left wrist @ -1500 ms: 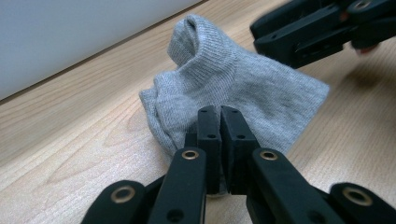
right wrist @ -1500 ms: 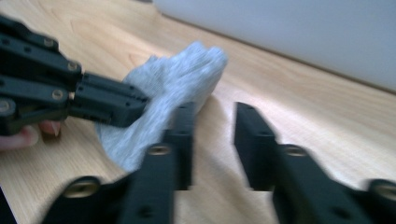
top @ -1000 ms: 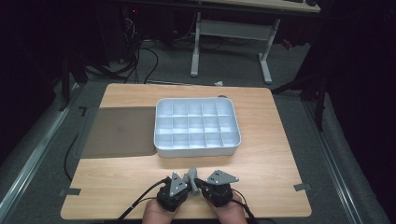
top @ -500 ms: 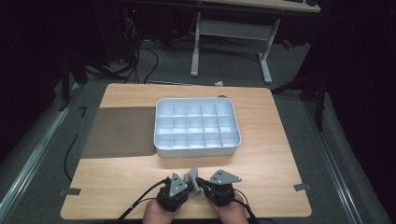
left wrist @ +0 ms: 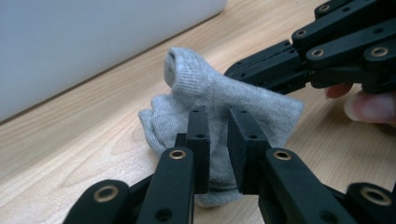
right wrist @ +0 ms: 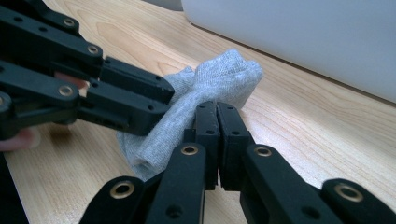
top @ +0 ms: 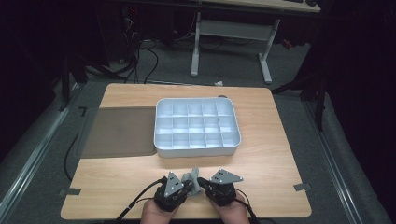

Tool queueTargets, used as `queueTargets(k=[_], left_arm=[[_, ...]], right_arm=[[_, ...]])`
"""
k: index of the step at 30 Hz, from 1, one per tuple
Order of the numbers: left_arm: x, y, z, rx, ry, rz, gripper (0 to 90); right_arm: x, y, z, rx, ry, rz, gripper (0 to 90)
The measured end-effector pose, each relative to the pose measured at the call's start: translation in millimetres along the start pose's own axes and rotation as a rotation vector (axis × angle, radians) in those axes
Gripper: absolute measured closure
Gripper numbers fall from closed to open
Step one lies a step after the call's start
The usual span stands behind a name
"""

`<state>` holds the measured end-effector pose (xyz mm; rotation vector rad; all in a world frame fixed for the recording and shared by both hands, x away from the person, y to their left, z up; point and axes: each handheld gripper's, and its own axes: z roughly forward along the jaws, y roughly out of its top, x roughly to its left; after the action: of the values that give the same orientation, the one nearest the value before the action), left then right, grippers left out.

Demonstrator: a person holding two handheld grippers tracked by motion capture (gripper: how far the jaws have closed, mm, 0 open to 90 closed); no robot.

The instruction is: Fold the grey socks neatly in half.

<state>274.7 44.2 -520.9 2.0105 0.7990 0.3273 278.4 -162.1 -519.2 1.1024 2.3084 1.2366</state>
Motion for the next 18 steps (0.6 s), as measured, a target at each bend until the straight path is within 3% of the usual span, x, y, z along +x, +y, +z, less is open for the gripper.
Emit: queueTargets(k=[12, 18], left_arm=[[13.6, 1.9, -16.5, -0.042, 0.031, -0.027, 79.5], [30.7, -8.2, -23.3, 0.022, 0.063, -0.067, 80.3]], right_arm=[[-0.6, -0.5, 0.4, 0.003, 0.002, 0.001, 89.9], [-0.3, -1.0, 0.3, 0.005, 0.004, 0.001, 89.8]])
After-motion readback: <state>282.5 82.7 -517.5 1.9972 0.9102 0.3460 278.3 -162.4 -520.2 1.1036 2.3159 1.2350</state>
